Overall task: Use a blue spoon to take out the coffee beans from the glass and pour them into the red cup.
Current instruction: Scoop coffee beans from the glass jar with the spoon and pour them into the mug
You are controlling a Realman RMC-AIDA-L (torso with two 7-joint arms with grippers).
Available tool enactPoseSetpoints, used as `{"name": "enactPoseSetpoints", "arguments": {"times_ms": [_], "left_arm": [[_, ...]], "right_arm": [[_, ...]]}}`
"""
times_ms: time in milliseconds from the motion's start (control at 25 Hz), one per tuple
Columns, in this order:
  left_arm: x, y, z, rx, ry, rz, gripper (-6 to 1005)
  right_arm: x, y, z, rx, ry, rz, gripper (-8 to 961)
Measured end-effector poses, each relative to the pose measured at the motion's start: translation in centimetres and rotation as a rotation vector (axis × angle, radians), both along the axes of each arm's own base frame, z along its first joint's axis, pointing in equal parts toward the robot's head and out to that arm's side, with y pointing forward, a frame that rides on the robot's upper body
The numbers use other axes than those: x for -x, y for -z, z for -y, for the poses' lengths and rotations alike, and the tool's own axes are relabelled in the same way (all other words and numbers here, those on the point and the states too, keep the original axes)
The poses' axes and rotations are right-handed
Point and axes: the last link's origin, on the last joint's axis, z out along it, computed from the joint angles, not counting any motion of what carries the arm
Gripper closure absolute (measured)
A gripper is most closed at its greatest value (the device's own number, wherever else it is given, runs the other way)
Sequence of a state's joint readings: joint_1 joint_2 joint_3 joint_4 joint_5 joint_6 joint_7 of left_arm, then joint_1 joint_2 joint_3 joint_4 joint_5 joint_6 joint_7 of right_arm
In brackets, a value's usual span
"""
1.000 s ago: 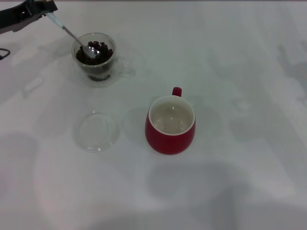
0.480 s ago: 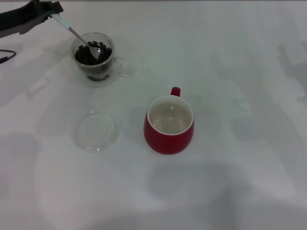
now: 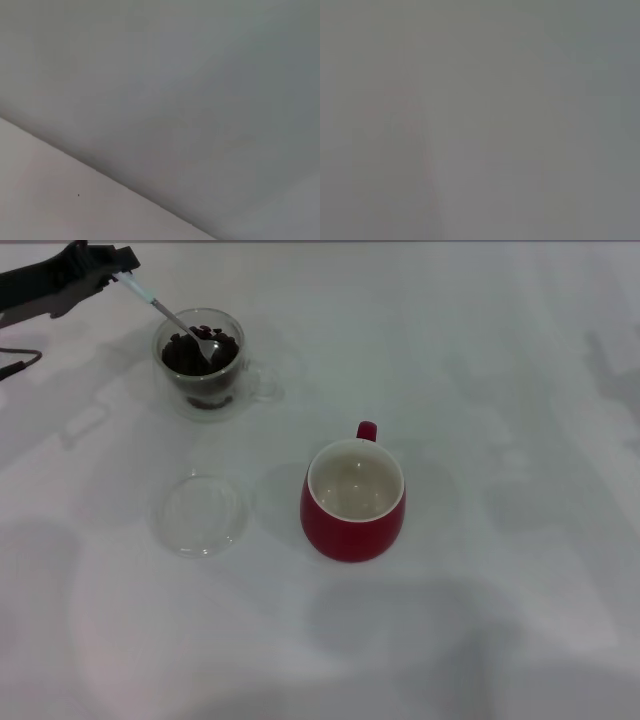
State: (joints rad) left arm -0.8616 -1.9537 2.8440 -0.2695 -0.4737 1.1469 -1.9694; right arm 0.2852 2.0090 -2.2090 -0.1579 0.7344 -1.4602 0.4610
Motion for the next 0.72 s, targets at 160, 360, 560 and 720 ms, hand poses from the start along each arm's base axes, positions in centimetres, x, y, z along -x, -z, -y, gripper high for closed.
{"name": "enactPoseSetpoints", "arguments": {"times_ms": [160, 360, 560, 720], "left_arm": [[0.3, -0.1, 0.4, -0.006, -0.019, 0.039, 871], [1.0, -0.8, 1.2, -0.041, -0.037, 0.125, 871], [2.0, -1.5, 2.5, -0.07, -0.055, 0.196, 871], [3.0, -2.0, 3.8, -0.101, -0.073, 0.251, 871]], "right_arm": [[0.0, -0.1, 0.0, -0.008, 0.004, 0.003, 199], [-0.1, -0.2, 0.0, -0.008, 0.005, 0.005, 198], [-0.1, -0.2, 0.0, -0.008, 0.006, 0.005, 199], [-0.1, -0.2, 0.1, -0.009, 0.006, 0.005, 199]]}}
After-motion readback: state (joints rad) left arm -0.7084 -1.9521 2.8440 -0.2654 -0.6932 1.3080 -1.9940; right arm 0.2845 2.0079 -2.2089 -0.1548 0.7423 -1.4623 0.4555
